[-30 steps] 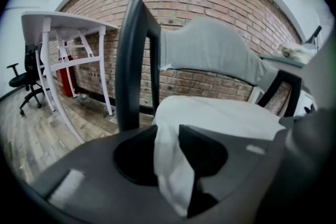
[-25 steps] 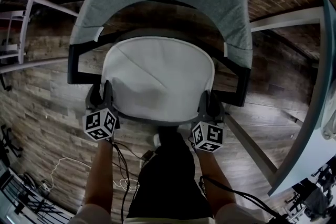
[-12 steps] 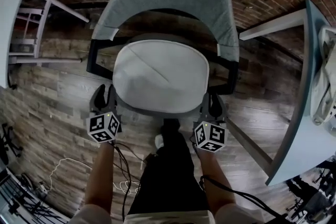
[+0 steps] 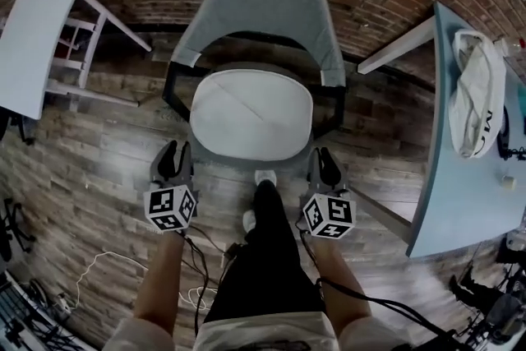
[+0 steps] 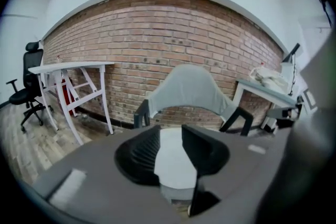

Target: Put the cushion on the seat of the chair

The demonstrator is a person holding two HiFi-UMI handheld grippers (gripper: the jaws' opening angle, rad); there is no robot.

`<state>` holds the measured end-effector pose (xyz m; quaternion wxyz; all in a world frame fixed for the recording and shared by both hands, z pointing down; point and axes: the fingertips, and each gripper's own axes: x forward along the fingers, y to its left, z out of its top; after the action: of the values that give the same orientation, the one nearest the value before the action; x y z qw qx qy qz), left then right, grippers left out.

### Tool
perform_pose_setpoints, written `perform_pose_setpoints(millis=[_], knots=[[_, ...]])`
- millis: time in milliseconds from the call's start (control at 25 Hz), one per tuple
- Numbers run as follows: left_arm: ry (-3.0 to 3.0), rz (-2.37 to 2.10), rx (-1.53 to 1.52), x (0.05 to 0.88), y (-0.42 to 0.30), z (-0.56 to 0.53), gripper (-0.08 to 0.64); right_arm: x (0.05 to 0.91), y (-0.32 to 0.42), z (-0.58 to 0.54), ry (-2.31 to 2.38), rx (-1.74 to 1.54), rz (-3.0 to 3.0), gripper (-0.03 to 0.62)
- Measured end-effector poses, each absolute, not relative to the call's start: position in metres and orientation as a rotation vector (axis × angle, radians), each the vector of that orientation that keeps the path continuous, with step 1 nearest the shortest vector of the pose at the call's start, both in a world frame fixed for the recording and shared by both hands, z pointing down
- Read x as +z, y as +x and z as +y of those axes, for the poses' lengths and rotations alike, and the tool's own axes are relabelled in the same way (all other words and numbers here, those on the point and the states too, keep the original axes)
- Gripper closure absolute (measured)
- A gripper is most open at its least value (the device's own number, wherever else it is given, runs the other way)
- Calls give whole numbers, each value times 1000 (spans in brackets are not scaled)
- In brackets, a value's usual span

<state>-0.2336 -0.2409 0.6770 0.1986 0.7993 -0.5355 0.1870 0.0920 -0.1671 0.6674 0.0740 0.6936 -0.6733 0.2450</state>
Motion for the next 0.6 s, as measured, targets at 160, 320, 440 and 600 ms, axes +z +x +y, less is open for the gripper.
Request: perform_pose_setpoints(millis=[160, 320, 440, 600], knots=[[2312, -1463, 520, 618, -229, -211, 439, 606, 69, -154, 2028, 717, -2135, 526], [2373, -1483, 519, 557, -227, -180, 459, 550, 50, -137, 1974, 709, -2210, 528], [2399, -1503, 499, 510, -225, -156, 480, 504, 40, -121, 1928, 687, -2252, 566], [2445, -1507, 446, 448, -217, -131, 508, 441, 32, -103, 1854, 625, -2309, 582]])
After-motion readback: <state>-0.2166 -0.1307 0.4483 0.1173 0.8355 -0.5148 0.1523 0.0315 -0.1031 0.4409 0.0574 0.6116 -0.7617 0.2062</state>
